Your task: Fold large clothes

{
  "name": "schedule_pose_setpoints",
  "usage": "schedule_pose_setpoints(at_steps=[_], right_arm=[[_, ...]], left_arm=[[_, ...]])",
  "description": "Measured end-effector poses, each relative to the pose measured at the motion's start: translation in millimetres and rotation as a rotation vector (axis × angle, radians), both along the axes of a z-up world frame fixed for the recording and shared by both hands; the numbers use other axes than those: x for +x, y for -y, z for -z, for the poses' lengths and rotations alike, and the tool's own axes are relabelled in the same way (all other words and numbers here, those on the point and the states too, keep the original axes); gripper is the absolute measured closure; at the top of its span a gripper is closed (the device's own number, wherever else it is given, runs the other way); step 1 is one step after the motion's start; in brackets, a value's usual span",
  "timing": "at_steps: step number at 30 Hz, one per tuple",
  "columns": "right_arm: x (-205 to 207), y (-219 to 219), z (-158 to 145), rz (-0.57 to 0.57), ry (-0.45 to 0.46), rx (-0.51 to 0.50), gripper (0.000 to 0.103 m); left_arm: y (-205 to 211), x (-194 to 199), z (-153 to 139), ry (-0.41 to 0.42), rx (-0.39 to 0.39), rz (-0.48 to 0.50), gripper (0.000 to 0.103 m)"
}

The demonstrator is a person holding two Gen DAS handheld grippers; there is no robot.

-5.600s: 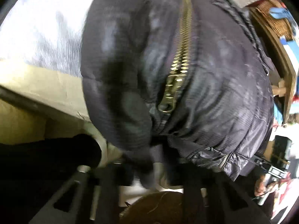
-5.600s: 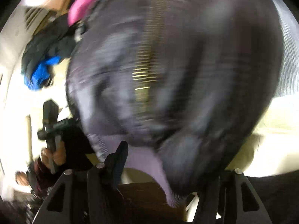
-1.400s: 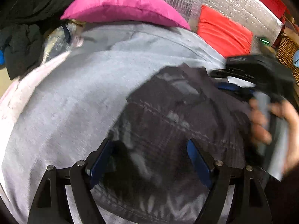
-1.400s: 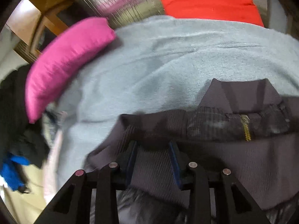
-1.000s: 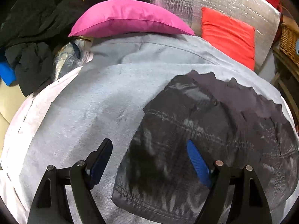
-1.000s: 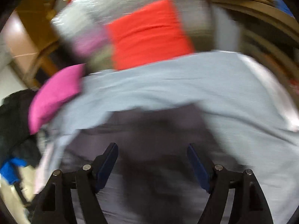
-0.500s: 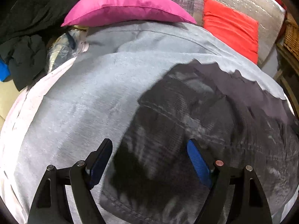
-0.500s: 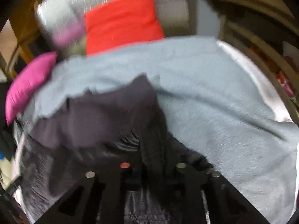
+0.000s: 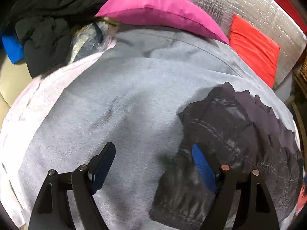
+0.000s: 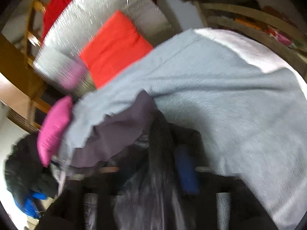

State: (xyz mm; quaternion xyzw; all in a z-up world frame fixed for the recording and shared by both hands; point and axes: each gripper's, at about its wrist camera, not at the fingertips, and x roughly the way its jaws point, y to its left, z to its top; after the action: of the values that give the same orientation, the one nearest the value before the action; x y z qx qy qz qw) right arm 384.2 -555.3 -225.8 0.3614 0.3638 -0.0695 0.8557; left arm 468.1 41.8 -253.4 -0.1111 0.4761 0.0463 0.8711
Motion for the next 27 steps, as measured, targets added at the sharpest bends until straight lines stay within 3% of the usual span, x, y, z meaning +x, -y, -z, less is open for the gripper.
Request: schedule_pose_setpoints(at_steps=[3, 6, 9, 17, 20, 27], right_arm=[[-51.0, 7.0, -3.2, 0.063, 0.131, 0.070, 0.010], [-65.7, 16.2, 16.5, 0.025, 0.089, 0.210, 0.010], [-63.6, 23.4, 32.0, -0.007, 0.043, 0.288, 0.010], [-58.6, 29.8, 60.7, -0.066, -0.006, 0.328, 0.010], [-52.6, 28.8, 66.7, -0.088, -0.046, 0.289, 0.010], [-22.9, 20.1, 92.8, -0.187, -0.084, 0.351, 0.010]], left_arm=[[-10.1, 4.0, 9.0, -0.040, -0.088, 0.027, 0.021], [-16.1, 5.1, 18.1, -0.067, -0.205, 0.071, 0.021], [-11.3, 7.6, 26.9, -0.092, -0.258, 0.122, 0.021], [7.7, 16.8, 38.4, -0.113, -0.331, 0.205, 0.020], [12.4, 21.6, 42.8, -0.114, -0.345, 0.235, 0.017], [25.5, 26.6, 47.2, -0.113, -0.469, 0.312, 0.014]])
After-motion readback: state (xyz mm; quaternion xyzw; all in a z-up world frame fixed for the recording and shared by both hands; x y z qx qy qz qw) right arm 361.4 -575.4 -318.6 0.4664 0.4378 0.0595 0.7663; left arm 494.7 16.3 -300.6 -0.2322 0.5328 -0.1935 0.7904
